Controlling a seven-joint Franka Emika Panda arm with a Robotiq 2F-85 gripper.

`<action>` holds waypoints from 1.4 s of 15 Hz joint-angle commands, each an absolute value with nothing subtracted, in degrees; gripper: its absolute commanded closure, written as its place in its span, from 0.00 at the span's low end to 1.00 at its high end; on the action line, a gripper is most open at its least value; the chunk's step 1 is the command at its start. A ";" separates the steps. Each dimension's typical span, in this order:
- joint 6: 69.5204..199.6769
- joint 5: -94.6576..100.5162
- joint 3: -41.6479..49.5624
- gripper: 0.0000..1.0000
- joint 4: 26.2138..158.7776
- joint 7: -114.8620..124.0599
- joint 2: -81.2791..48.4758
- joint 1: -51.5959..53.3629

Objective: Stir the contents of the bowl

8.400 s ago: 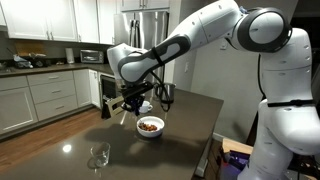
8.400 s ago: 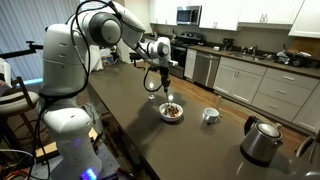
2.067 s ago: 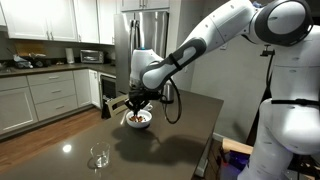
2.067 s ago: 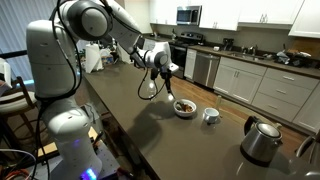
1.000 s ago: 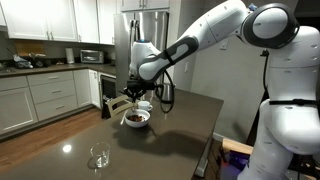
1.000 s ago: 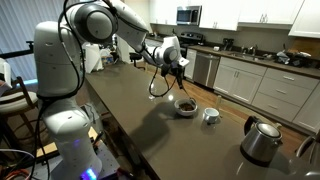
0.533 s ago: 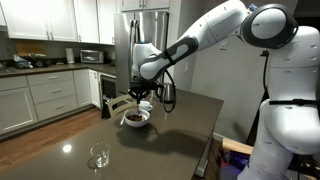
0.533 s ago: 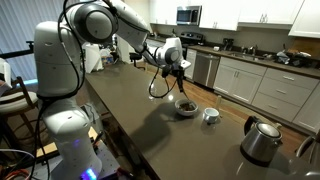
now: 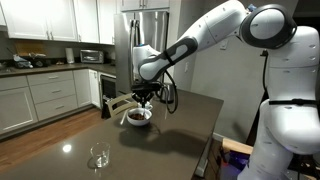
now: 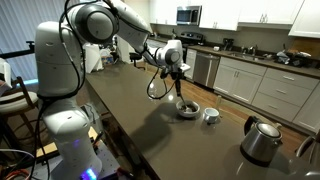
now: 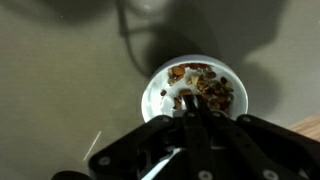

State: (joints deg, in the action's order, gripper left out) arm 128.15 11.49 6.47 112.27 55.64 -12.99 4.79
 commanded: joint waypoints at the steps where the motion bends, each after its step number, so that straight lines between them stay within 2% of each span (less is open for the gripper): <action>1: 122.85 11.88 5.35 0.96 110.40 55.15 -14.71 4.52; 10: 115.43 16.90 3.20 0.96 109.01 55.41 -17.81 7.69; 11: 115.12 17.31 2.94 0.93 108.85 55.01 -17.96 7.98; 12: 114.86 17.74 2.78 0.76 108.67 54.94 -18.10 8.30; 13: 114.51 18.03 2.54 0.68 108.48 54.82 -18.21 8.56; 18: 114.80 17.88 1.71 0.48 108.20 53.80 -18.03 9.08; 19: 115.14 17.51 1.50 0.41 108.34 53.18 -17.71 9.02; 20: 115.49 17.20 1.25 0.28 108.45 52.45 -17.43 8.94; 21: 116.14 16.92 0.99 0.22 108.71 51.62 -17.00 8.85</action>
